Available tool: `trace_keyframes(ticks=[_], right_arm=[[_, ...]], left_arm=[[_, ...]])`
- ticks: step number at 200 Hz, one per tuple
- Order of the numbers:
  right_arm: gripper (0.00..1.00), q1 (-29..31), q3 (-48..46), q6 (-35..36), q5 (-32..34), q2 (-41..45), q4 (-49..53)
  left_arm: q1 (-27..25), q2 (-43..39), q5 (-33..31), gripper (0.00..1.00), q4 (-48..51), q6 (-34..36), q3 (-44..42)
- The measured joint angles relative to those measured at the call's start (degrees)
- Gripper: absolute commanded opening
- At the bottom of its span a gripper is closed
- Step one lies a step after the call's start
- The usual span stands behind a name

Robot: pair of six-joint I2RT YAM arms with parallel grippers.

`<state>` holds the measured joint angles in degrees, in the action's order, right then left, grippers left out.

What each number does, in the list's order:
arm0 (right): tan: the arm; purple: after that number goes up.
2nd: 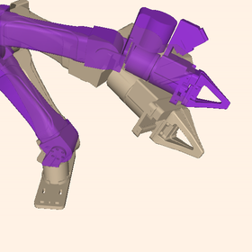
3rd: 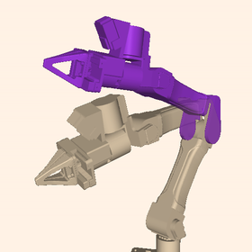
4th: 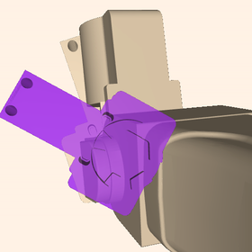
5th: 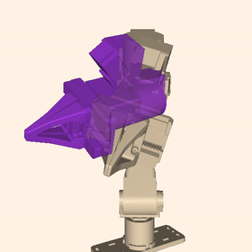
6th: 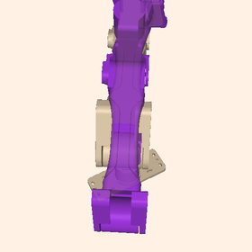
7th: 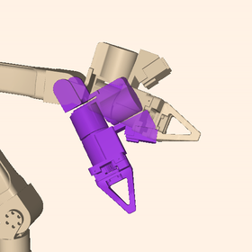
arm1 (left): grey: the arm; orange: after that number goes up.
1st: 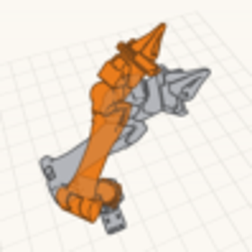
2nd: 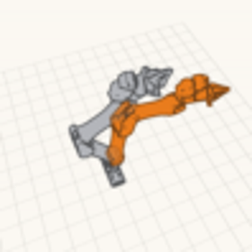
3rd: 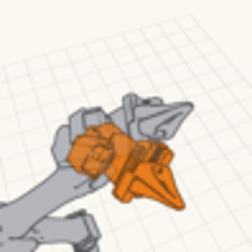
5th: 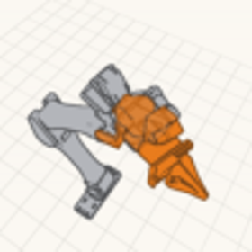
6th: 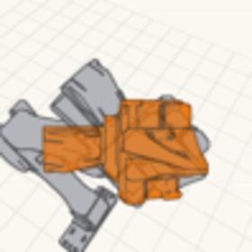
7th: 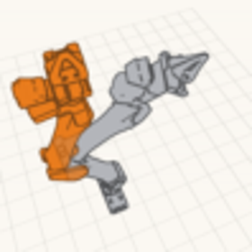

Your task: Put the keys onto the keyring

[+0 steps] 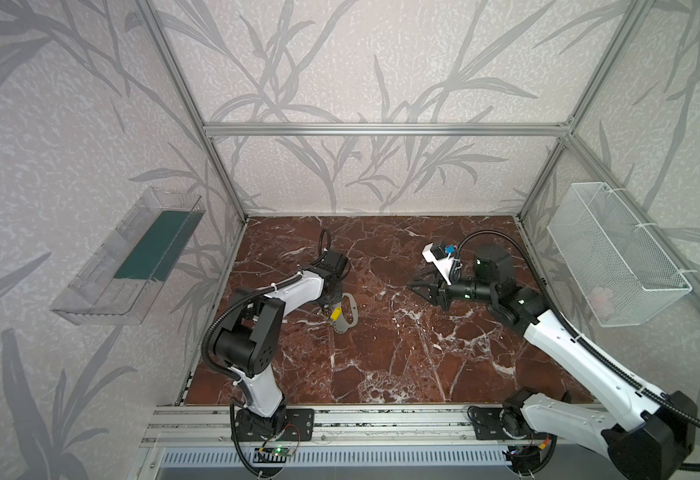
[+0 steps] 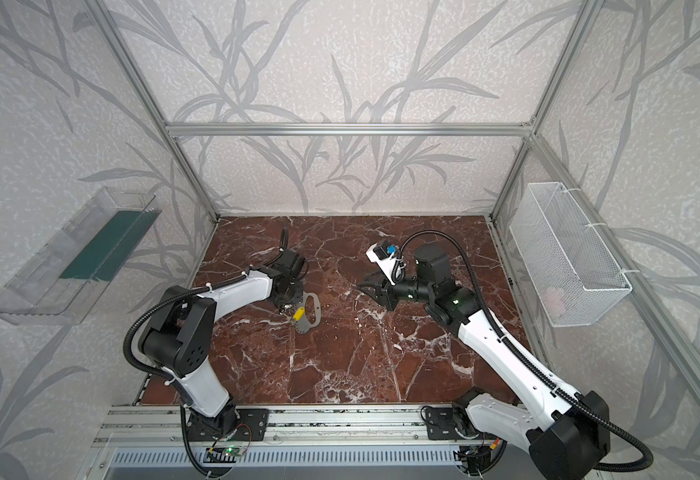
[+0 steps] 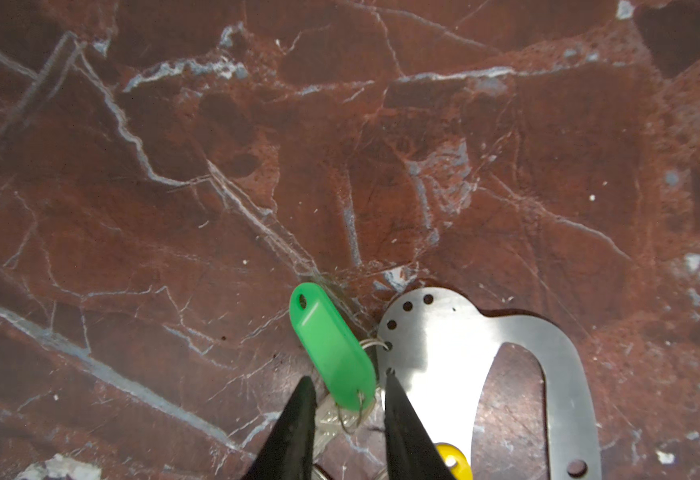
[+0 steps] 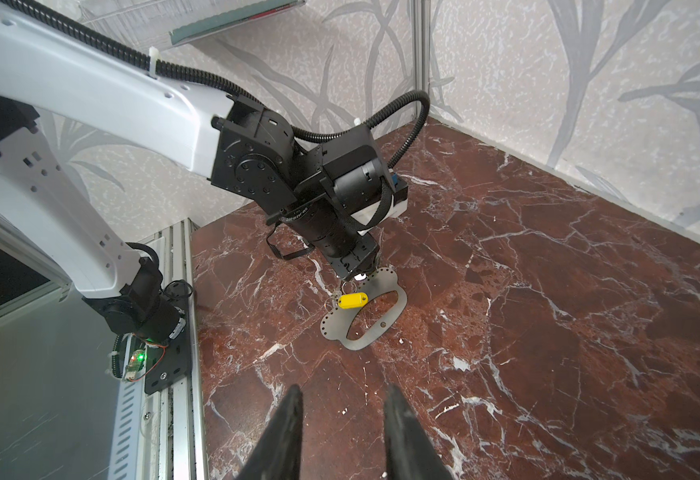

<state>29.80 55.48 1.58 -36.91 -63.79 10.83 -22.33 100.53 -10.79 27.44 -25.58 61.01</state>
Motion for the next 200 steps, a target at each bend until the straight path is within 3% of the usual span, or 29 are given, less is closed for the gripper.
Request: trace_keyframes(ticks=[74,126,145,200], right_arm=[[0.34,0.0,0.0,0.0,0.0,0.0,0.1],[0.33,0.0,0.0,0.0,0.0,0.0,0.3],[0.34,0.0,0.0,0.0,0.3,0.1,0.4],[0.33,0.0,0.0,0.2,0.8,0.1,0.6]], left_arm=[[0.0,1.3,0.0,0.17,0.0,0.1,0.0],[0.0,1.5,-0.2,0.0,-0.2,0.9,0.0],[0.0,1.1,-0.1,0.0,-0.3,1.5,0.0],[-0.2,-10.9,4.5,0.0,-1.5,4.4,0.0]])
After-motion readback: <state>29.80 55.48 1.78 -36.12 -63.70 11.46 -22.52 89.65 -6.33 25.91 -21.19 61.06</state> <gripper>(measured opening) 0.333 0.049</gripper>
